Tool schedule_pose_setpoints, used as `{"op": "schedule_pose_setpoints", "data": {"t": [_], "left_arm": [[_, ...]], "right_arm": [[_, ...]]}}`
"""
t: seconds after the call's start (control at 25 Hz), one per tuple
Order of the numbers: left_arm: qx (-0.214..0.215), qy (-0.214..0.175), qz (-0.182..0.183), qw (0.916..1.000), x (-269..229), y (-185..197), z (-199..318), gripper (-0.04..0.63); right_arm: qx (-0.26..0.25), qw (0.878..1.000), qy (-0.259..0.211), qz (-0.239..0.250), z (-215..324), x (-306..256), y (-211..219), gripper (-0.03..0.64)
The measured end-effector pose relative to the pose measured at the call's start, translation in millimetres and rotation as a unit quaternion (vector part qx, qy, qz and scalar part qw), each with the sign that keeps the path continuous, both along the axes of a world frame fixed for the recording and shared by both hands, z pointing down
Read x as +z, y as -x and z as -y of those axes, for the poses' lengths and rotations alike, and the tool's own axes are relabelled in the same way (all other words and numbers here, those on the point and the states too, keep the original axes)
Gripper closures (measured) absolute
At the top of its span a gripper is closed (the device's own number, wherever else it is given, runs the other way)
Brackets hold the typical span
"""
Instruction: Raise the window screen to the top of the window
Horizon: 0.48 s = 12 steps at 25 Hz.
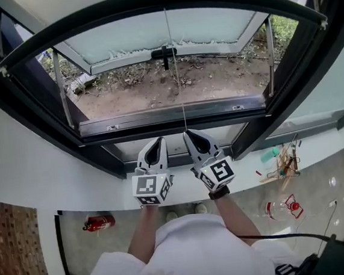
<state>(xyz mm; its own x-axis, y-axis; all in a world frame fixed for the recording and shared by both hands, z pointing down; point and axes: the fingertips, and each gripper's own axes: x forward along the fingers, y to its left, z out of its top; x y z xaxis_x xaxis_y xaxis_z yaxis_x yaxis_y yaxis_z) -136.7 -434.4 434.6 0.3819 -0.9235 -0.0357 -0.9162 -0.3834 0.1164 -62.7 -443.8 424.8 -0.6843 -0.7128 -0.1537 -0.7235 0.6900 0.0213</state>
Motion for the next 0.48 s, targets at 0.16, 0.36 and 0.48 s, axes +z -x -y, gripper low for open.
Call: {"op": "schedule_pose_setpoints", "data": {"t": [0.16,0.36,0.48], "left_arm": [[-0.006,-0.021,0.01,0.9997,-21,0,4,0.594],[-0.009,-0.04,0.014,0.999,-36,-3,1,0.594],[-0.006,-0.048,0.013,0.9988,-43,-5,-1,0.594]], "right_arm": [[-0.001,1.0,-0.012,0.012,4,-15,-2,0.615],[-0.008,0.999,-0.023,0.032,0,-35,-5,0.615],[-0.015,0.998,-0.034,0.044,-5,-51,-3,0.615]]}}
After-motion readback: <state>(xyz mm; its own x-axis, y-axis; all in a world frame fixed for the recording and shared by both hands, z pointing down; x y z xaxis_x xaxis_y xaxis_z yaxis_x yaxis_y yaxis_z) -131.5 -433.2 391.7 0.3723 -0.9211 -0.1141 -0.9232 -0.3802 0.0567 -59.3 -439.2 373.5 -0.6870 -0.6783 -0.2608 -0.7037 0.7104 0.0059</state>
